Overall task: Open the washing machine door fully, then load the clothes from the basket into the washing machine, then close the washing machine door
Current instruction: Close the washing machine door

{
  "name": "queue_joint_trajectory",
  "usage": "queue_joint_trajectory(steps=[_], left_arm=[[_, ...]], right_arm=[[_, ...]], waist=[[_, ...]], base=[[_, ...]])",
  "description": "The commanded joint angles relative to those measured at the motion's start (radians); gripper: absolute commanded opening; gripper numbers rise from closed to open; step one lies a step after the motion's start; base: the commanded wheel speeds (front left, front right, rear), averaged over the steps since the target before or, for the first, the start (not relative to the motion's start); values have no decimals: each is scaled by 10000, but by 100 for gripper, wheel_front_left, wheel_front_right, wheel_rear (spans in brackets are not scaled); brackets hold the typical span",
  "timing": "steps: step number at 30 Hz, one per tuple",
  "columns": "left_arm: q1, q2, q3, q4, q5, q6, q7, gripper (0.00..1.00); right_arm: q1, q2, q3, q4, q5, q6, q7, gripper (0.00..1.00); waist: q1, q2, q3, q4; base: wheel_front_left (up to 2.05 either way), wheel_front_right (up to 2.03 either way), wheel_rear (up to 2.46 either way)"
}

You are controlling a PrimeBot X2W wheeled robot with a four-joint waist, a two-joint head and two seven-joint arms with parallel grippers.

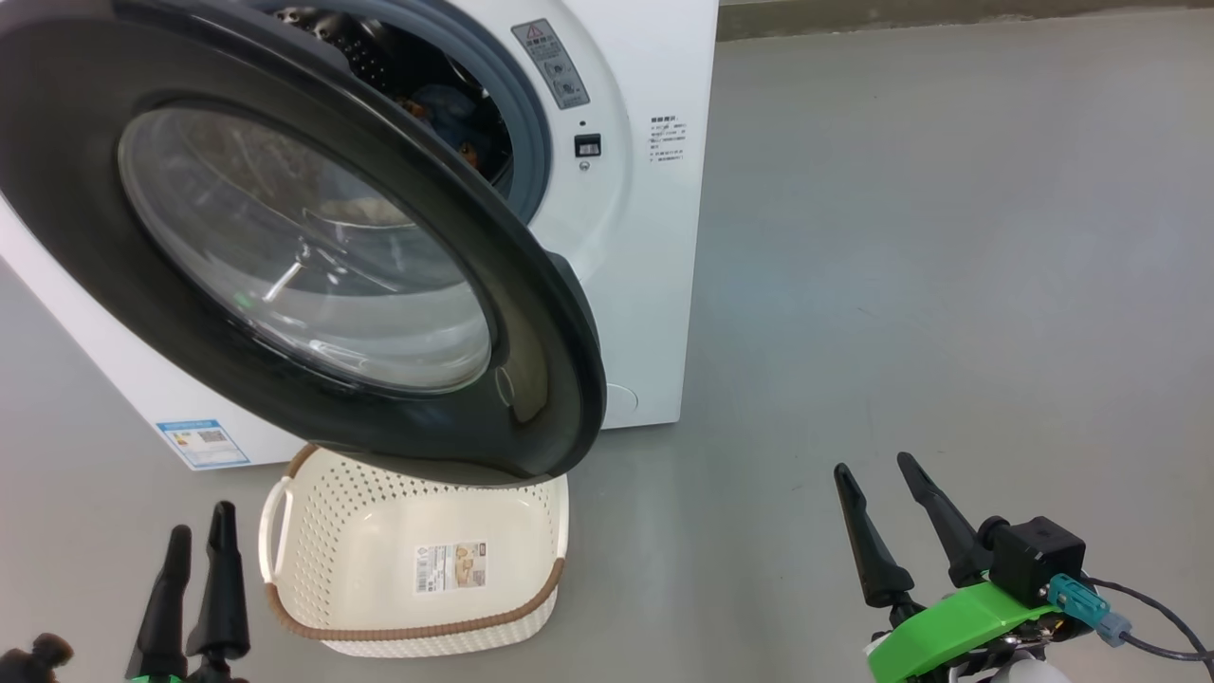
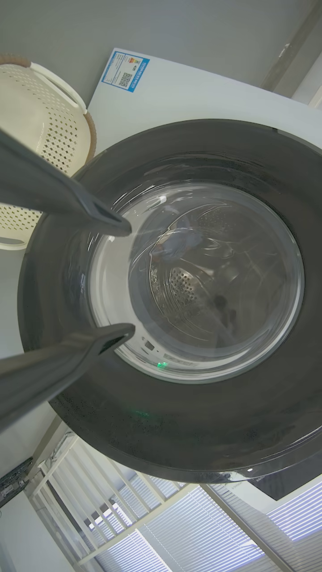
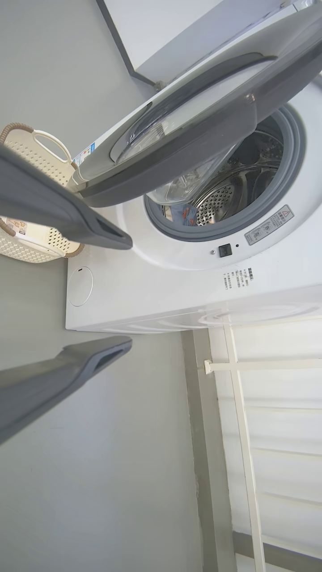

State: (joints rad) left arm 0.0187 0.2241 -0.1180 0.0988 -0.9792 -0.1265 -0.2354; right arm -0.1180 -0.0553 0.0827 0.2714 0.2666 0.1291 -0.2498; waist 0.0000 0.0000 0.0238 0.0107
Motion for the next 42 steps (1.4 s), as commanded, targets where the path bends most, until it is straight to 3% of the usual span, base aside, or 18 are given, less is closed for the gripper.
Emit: queue_joint_trajectory(steps=[1, 9, 15, 25, 42], left_arm=[[-295, 266, 342, -67, 506, -42, -173, 100], [-391, -211, 1741, -329, 4591, 143, -260, 100], [-111, -601, 2110, -556, 6772, 303, -262, 100], [502, -1384, 2362, -272, 7895, 192, -263, 100], [520, -1669, 2733, 320, 8312, 156, -263, 100]], right_arm=[[-63, 51, 215, -250, 159, 16, -120, 100], [-17, 51, 184, -327, 133, 16, -120, 100], [-36, 51, 191, -369, 123, 16, -120, 100], [-19, 51, 206, -335, 120, 16, -120, 100], [33, 51, 215, -366, 25, 16, -120, 100]], waist=[[0, 0, 0, 6], [0, 0, 31, -13], [0, 0, 88, -65], [0, 0, 71, -149], [0, 0, 23, -107]], base=[[0, 0, 0], [0, 0, 0], [0, 0, 0], [0, 0, 0], [0, 0, 0]])
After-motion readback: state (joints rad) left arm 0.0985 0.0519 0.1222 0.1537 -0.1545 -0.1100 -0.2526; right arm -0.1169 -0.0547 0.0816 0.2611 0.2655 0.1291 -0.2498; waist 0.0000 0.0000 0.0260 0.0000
